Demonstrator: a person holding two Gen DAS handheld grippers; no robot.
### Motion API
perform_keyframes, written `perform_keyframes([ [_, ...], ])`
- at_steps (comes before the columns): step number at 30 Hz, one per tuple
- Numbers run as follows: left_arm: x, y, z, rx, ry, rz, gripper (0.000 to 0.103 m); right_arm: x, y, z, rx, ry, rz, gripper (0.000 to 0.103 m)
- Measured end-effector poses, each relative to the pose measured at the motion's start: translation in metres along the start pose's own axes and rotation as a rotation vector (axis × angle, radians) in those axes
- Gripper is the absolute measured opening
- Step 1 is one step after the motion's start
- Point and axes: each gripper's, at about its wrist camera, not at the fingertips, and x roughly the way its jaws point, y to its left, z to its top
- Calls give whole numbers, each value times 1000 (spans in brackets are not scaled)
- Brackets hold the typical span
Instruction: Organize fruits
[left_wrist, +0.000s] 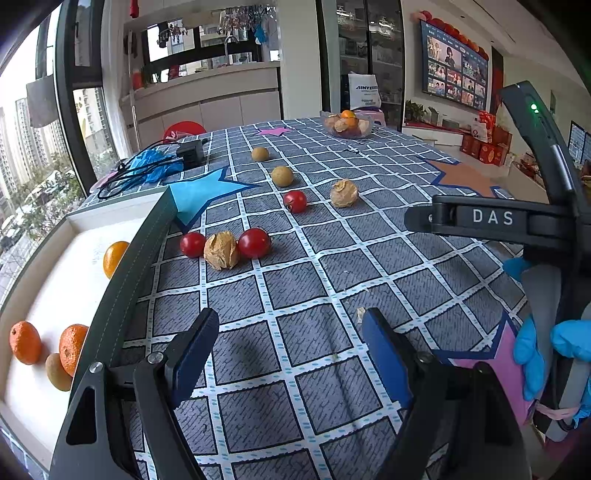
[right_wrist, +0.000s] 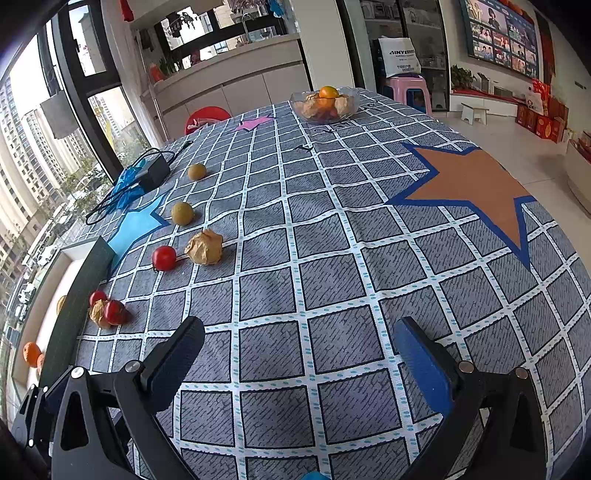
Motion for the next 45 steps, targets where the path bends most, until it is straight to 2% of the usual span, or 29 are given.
perform_keyframes([
  [19, -2, 0, 3, -10, -11, -24, 83, 1, 1, -1, -15, 10, -21, 103],
  [29, 3, 1, 2, -15, 8, -27, 83, 12, 18, 0, -145, 89, -144, 103],
  [35, 6, 9, 3, -56, 20, -64, 83, 10, 17, -2, -201, 95, -86, 103],
  [39, 8, 14, 4, -96, 31, -100, 83, 12, 22, 0, -236, 132, -73, 103],
  [42, 9, 21, 3, -134, 35, -116, 83, 9, 23, 9, -210, 134, 36, 103],
  [45, 8, 28, 2, -177, 31, -135, 83, 11, 32, 19, -225, 117, 63, 103],
])
